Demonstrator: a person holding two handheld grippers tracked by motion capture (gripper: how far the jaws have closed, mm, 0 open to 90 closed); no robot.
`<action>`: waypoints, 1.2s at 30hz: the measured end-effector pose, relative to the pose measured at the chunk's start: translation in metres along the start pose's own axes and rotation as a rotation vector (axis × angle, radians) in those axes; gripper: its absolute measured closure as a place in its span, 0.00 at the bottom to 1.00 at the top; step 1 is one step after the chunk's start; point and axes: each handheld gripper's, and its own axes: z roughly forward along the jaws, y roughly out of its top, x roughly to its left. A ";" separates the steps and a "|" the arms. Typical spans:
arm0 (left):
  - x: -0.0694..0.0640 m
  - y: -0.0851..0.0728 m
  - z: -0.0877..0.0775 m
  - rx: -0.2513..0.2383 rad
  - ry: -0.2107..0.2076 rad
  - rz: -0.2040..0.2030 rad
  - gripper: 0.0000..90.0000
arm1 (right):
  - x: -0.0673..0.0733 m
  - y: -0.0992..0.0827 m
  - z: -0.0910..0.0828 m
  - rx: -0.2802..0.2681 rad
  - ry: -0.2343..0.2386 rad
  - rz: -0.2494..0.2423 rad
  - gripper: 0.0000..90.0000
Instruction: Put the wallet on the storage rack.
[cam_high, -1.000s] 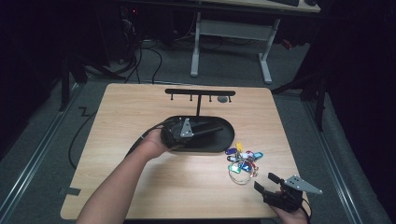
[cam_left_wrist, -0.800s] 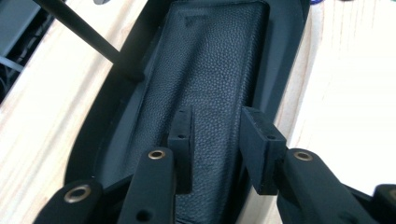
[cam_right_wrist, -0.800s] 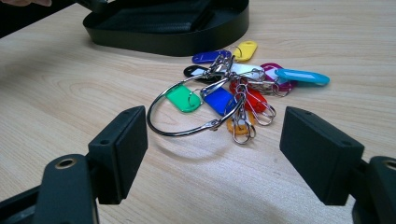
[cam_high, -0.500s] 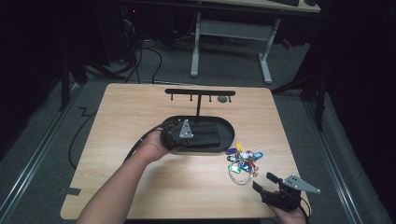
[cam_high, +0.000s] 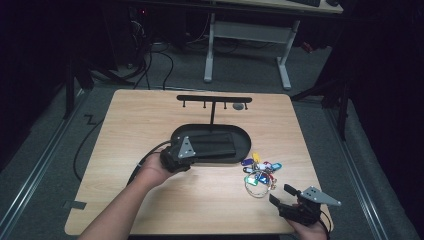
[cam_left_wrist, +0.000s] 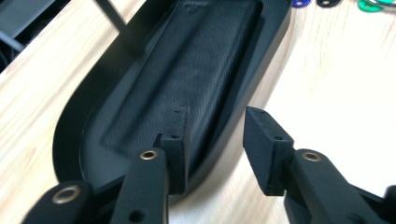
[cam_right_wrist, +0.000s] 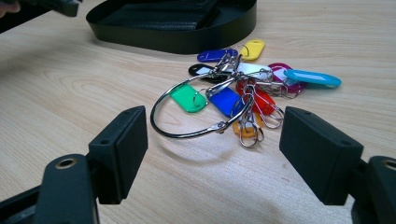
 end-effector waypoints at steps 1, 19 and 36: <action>-0.002 -0.005 -0.004 -0.012 0.001 -0.006 0.67 | 0.000 0.000 0.000 0.000 0.000 0.000 0.26; -0.049 -0.089 -0.060 -0.056 0.036 -0.256 0.57 | 0.001 0.000 0.001 0.004 0.002 -0.002 0.27; -0.067 -0.121 -0.077 -0.064 0.041 -0.335 0.40 | -0.002 -0.002 0.001 0.034 -0.013 0.011 0.32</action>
